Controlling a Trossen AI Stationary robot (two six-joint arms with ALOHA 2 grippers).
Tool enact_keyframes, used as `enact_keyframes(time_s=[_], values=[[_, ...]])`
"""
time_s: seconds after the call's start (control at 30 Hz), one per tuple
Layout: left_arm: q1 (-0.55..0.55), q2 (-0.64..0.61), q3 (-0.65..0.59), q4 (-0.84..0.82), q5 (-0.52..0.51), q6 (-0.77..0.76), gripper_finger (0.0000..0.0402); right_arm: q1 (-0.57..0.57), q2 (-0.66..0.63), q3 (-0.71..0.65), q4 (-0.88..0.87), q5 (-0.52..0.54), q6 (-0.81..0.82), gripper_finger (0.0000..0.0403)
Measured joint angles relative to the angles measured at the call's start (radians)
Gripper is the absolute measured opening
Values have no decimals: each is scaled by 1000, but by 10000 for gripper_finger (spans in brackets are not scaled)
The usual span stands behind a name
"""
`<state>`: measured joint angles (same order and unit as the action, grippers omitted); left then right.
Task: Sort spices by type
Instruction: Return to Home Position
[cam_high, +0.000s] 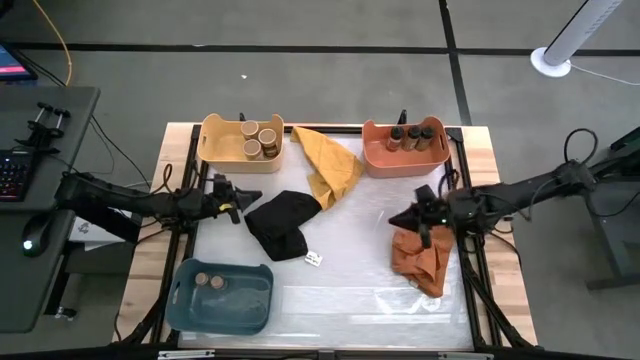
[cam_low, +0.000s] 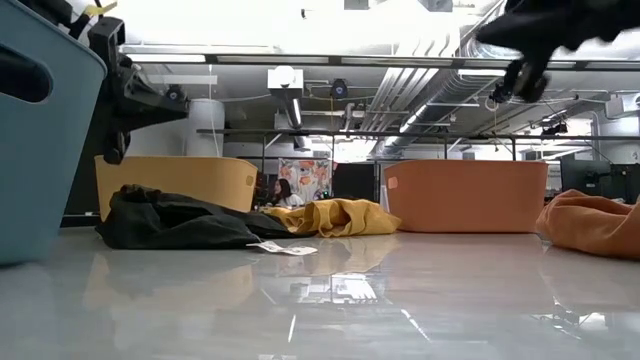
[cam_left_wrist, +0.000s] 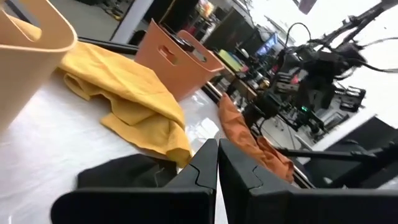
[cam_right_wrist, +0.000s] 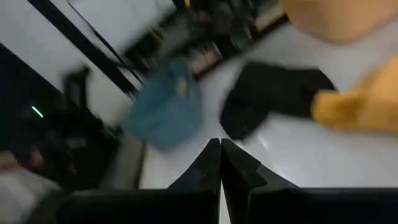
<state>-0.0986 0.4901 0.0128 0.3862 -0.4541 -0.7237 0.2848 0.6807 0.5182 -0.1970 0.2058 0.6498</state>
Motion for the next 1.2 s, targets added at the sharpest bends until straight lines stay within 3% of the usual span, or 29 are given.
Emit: enact_keyframes(time_s=[0.13, 0.27, 0.4, 0.57, 0.9, 1.03, 1.2], values=[[0, 0, 0, -5, 9, 0, 1, -114, 53, -208, 500, -72, -4, 0], [0, 0, 0, -5, 9, 1, 1, -286, 106, -305, 755, -99, -80, 0], [0, 0, 0, -5, 9, 1, 1, -464, 119, -325, 762, -262, -125, 0], [0, 0, 0, -5, 9, 1, 1, -574, 118, -366, 763, -433, -158, 0], [0, 1, 0, -5, 9, 1, 1, -556, 117, -508, 864, -389, -83, 0], [0, 0, 0, -5, 9, 2, 1, -526, 119, -508, 777, -312, -113, 0], [0, 0, 0, -7, 9, 2, 1, -524, 118, -508, 643, -308, -100, 0]])
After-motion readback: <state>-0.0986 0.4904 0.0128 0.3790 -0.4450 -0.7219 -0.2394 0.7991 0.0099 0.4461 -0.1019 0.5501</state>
